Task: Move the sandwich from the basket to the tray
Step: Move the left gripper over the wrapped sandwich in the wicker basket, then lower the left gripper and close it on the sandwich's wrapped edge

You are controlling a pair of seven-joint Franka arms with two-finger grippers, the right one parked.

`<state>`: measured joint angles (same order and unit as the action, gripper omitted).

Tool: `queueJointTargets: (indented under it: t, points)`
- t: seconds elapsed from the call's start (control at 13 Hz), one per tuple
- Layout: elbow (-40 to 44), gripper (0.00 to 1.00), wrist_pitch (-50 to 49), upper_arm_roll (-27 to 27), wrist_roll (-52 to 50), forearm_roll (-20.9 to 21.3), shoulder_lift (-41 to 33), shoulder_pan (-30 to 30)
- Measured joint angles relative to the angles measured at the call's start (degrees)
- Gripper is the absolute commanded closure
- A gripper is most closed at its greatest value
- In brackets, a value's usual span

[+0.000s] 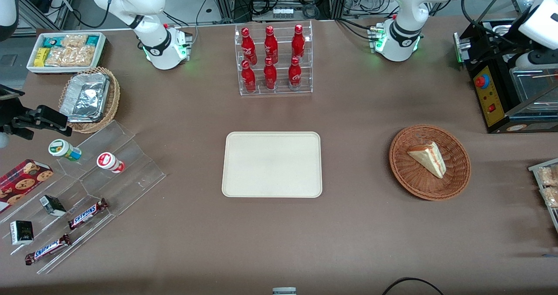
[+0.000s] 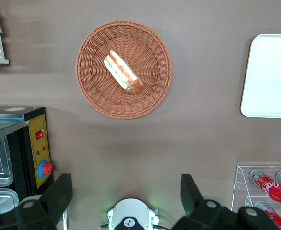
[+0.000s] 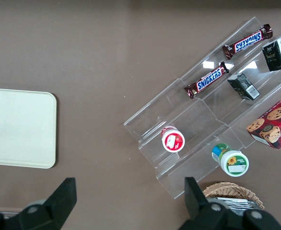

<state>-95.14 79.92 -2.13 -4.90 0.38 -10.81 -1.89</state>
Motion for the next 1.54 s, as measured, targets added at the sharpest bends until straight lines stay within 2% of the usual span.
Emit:
queueJointTargets:
  t: [0.38,0.62,0.85,1.23,1.54]
  points:
    - [0.1,0.00,-0.8,-0.1,-0.1,0.1,2.1,0.3]
    - [-0.7,0.00,1.9,0.1,-1.2,1.0,9.4,1.4]
    - [-1.5,0.00,8.0,-0.2,-11.1,1.4,15.6,1.1]
    - [-11.5,0.00,25.4,-0.6,-30.1,2.8,20.3,-0.7]
    - [-19.1,0.00,36.9,-0.2,-36.7,4.0,21.2,0.0]
